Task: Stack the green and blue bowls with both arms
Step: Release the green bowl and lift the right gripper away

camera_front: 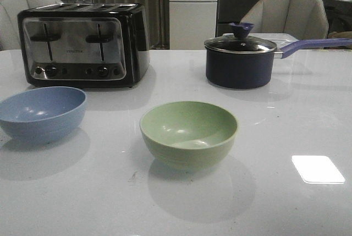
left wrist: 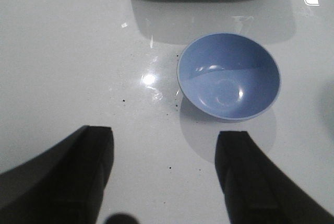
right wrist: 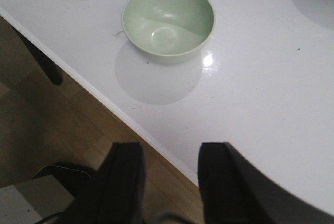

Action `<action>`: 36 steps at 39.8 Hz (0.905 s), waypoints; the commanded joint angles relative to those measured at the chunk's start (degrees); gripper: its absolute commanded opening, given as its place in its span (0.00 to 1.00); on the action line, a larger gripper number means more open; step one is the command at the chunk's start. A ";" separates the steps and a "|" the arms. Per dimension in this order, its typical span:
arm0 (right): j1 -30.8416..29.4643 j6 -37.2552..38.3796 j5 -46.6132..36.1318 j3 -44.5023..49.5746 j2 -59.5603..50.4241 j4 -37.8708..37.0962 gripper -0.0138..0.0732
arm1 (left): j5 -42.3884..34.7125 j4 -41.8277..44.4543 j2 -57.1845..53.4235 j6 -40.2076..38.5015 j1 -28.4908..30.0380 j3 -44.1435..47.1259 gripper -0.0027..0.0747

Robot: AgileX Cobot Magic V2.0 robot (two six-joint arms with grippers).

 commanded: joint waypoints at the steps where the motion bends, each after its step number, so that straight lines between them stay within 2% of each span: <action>1: -0.08 -0.30 -3.54 -0.89 -2.07 1.11 0.60 | -4.07 -0.40 -0.14 0.01 -0.07 -1.79 0.65; 7: -0.08 -0.30 -3.59 -0.89 -2.57 1.11 0.60 | -4.52 -0.50 0.32 0.74 -2.08 -2.11 0.65; 13: -0.08 -0.30 -3.72 -0.89 -2.57 1.11 0.60 | -0.59 -0.30 4.87 1.68 -5.40 -6.11 0.65; 18: -0.08 -0.30 -3.72 -0.89 -2.57 1.11 0.60 | 2.95 0.11 11.85 1.68 -5.63 -10.70 0.69; 24: -0.08 -0.30 -3.72 -0.89 -2.57 1.11 0.60 | 3.64 0.43 21.10 1.44 -5.63 -15.26 0.84; 36: -0.08 -0.30 -3.67 -0.89 -2.57 1.11 0.60 | 3.02 3.62 39.10 1.35 -5.63 -24.95 0.84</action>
